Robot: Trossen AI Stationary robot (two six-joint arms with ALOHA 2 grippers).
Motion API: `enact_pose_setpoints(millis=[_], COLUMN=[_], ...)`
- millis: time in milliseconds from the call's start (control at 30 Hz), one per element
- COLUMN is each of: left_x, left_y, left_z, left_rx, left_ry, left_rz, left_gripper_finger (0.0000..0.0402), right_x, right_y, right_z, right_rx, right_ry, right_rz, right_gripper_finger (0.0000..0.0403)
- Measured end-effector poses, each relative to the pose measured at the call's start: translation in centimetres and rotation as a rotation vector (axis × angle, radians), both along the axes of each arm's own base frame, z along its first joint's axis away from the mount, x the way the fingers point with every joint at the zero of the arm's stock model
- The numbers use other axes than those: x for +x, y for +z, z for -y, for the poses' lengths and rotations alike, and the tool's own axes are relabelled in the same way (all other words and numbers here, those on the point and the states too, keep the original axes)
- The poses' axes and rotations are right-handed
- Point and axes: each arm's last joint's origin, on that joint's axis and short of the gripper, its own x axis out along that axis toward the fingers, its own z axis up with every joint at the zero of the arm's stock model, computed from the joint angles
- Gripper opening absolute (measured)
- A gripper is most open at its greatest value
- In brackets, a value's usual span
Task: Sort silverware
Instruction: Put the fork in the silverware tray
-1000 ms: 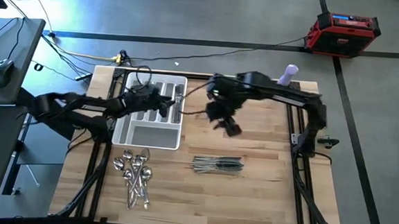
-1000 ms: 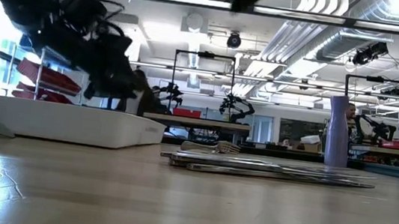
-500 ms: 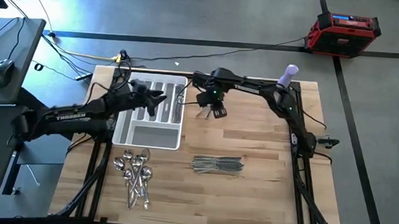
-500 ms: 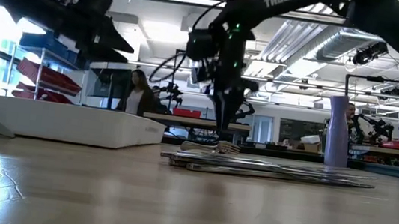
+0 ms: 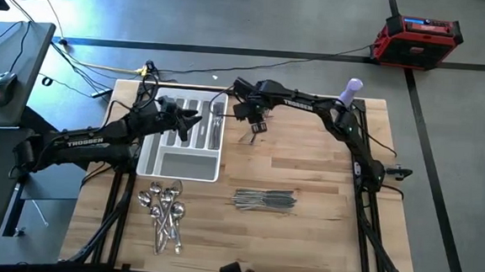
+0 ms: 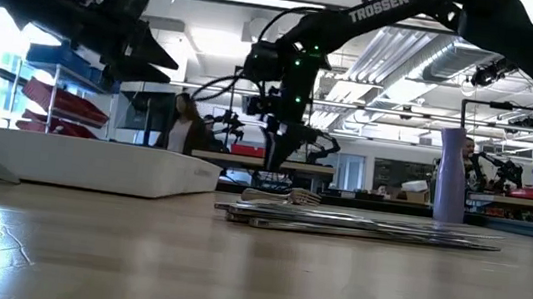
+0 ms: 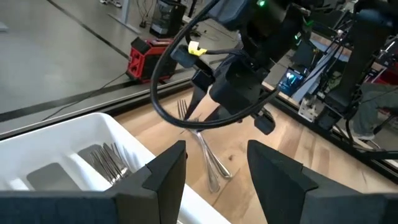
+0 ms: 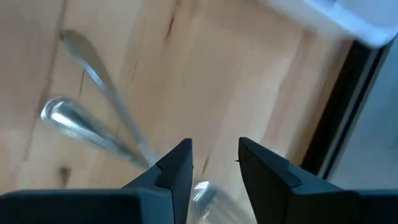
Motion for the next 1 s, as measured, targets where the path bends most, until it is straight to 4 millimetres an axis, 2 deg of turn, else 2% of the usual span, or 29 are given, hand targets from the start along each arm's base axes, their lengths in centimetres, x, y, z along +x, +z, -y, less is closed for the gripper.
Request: enact_pose_setpoints(millis=[267, 600, 800, 1000], left_x=[0.0, 0.0, 0.0, 0.0], left_y=[-0.2, -0.2, -0.2, -0.2], left_z=[0.1, 0.1, 0.1, 0.1], left_rx=[-0.029, -0.038, -0.038, -0.031], left_ry=[-0.011, -0.010, -0.010, -0.011], left_rz=[-0.007, -0.007, -0.008, -0.012], left_gripper_finger=[0.0154, 0.0154, 0.0154, 0.0154], right_x=[-0.1, -1.5, -2.2, -1.8], right_y=[0.0, -0.1, -0.3, -2.4], right_z=[0.3, 2.4, 2.3, 1.8], right_rx=[0.000, 0.108, 0.140, 0.122], right_ry=[-0.001, -0.036, 0.131, 0.208], right_rz=[-0.001, 0.015, -0.049, -0.143], right_gripper_finger=[0.0120, 0.0203, 0.0213, 0.0212])
